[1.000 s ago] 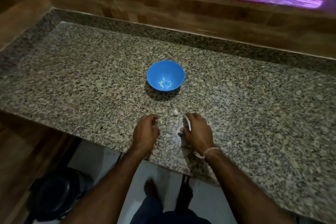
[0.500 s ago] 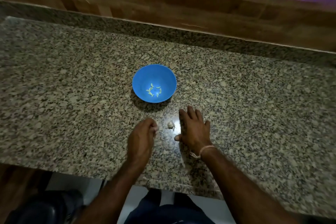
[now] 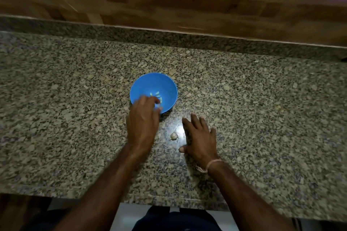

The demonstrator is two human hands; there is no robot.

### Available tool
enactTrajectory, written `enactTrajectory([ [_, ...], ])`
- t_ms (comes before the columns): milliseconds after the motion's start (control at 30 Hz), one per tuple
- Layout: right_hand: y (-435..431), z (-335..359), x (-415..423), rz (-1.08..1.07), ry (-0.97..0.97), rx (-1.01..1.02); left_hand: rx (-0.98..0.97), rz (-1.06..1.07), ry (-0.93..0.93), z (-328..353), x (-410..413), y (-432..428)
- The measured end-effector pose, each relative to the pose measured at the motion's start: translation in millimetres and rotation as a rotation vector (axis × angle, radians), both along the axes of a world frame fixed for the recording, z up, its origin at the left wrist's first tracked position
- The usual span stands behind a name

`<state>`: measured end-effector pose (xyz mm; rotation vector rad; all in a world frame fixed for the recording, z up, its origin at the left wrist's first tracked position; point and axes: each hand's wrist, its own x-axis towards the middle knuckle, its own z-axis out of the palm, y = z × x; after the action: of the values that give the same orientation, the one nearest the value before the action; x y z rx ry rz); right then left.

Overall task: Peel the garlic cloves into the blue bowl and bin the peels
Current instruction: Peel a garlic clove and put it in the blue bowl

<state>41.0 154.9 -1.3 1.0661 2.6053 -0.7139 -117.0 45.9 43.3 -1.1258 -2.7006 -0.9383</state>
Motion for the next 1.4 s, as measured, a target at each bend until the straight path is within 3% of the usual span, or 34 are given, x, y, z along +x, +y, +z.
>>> enactTrajectory([
  [100, 2, -1, 2, 0.013, 0.011, 0.013, -0.007, -0.163, -0.186, -21, 52, -16],
  [167, 3, -2, 3, 0.032, 0.015, 0.022, -0.054, -0.152, -0.311, -46, 69, -17],
  [267, 5, -3, 6, 0.044, 0.029, 0.012, -0.119, -0.095, -0.300, -62, 72, -9],
  [333, 6, -2, 7, 0.056, 0.047, 0.007, -0.053, -0.037, -0.379, -67, 72, -5],
  [400, 7, -3, 8, 0.070, 0.067, 0.001, 0.117, 0.067, -0.661, -65, 73, -4],
  [500, 12, -10, 14, 0.067, 0.134, -0.046, 0.456, 0.251, -1.326, -49, 76, -3],
  [533, 14, -11, 17, 0.018, 0.244, -0.142, 0.557, 0.267, -1.493, -42, 80, -3],
  [600, 15, -6, 23, -0.159, 0.559, -0.460, 0.692, 0.254, -1.648, -28, 88, -2],
  [667, 10, 10, 29, -0.248, 0.731, -0.632, 0.810, 0.243, -1.698, -19, 97, -1],
  [767, 8, 31, 33, -0.228, 0.819, -0.738, 0.898, 0.245, -1.693, -7, 106, 1],
  [1100, 10, 50, 61, -0.255, 0.960, -0.723, 0.811, 0.187, -1.392, 11, 131, 9],
  [1267, 15, 55, 68, -0.267, 0.969, -0.759, 0.816, 0.179, -1.398, 15, 141, 14],
  [1400, 13, 57, 72, -0.237, 0.971, -0.671, 0.822, 0.170, -1.368, 18, 141, 13],
])
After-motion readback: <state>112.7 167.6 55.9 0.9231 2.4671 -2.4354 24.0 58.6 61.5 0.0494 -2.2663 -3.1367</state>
